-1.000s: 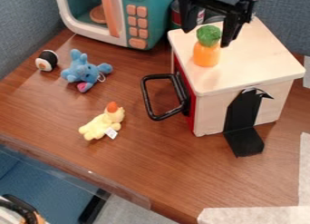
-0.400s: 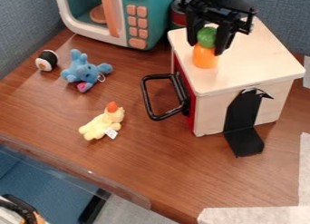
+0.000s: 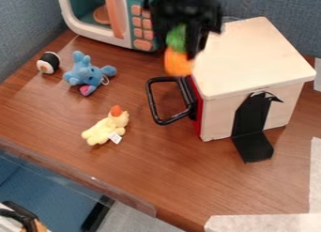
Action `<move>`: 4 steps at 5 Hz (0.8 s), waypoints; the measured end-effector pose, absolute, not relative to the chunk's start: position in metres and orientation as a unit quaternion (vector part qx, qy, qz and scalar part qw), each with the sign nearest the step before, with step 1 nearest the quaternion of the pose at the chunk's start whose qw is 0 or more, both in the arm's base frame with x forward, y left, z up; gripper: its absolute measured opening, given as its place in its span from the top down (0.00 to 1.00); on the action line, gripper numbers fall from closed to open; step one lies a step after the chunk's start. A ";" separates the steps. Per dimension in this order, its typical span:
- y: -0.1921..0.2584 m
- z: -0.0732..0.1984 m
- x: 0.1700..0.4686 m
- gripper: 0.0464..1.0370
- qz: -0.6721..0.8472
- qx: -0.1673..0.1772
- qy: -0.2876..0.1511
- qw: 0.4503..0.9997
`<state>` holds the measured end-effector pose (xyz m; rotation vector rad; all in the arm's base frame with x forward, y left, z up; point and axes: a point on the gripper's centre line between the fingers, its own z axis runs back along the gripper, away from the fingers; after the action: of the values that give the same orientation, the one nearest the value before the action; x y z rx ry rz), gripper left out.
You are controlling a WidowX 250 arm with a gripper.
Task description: Take the green and orange object of the top of box and put on the lower right side of table
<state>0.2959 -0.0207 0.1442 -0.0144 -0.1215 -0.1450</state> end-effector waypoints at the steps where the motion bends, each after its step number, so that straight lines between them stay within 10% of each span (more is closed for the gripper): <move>1: -0.018 0.122 0.271 0.44 -0.094 0.005 -0.046 0.995; 4: -0.048 0.034 0.246 0.44 -0.204 0.021 0.018 0.979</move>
<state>0.2458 -0.0484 0.0342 0.0428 0.0372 -0.4101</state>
